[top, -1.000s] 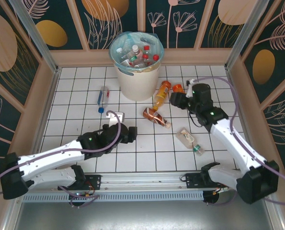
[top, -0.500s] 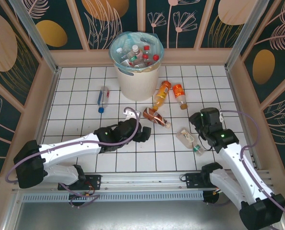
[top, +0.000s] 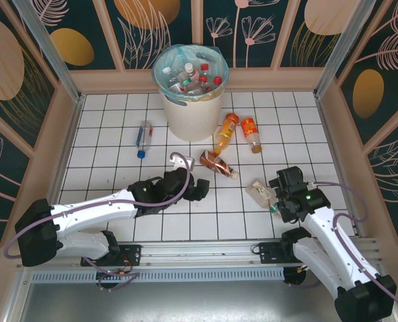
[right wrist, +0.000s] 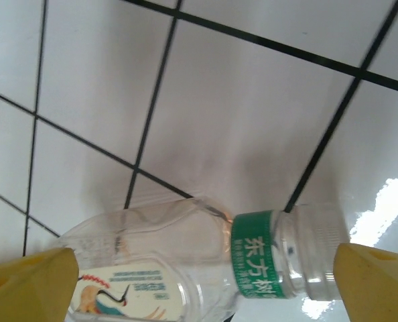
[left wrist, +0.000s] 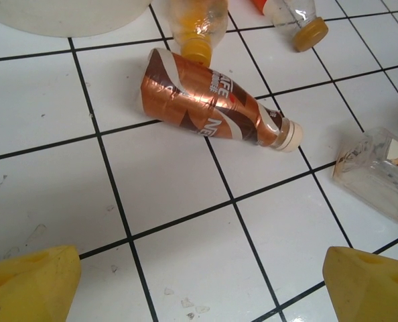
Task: Put the plastic bottles in the bin
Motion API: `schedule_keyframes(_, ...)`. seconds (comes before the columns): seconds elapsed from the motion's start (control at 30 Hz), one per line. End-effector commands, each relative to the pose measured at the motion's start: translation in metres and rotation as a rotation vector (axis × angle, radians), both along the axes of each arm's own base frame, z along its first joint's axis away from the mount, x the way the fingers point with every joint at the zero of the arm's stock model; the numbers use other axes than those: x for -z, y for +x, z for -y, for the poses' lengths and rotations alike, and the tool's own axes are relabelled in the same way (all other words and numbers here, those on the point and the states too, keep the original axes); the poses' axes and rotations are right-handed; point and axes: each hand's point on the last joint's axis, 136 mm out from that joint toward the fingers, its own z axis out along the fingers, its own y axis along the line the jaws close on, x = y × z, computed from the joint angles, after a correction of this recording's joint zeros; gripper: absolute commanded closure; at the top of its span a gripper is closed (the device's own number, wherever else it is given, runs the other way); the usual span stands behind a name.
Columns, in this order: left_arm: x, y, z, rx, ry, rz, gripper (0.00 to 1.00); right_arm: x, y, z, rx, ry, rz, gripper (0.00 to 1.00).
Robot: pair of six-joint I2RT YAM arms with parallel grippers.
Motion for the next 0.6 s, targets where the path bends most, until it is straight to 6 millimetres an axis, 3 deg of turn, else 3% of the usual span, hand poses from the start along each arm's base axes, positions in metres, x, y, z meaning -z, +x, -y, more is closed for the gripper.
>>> schedule_keyframes(0.0,-0.006,-0.001,0.000,-0.007,-0.042,0.011,0.07,0.013,-0.020,0.013,0.096,-0.024,-0.080,0.01)
schedule_keyframes(0.33,-0.001,-0.001,-0.003,-0.014,-0.040,0.016,0.06,0.028,-0.025,0.002,0.123,0.052,-0.117,0.01)
schedule_keyframes(0.57,0.000,-0.001,-0.004,-0.013,-0.038,0.019,0.06,0.032,-0.010,-0.010,0.087,0.107,-0.064,0.01)
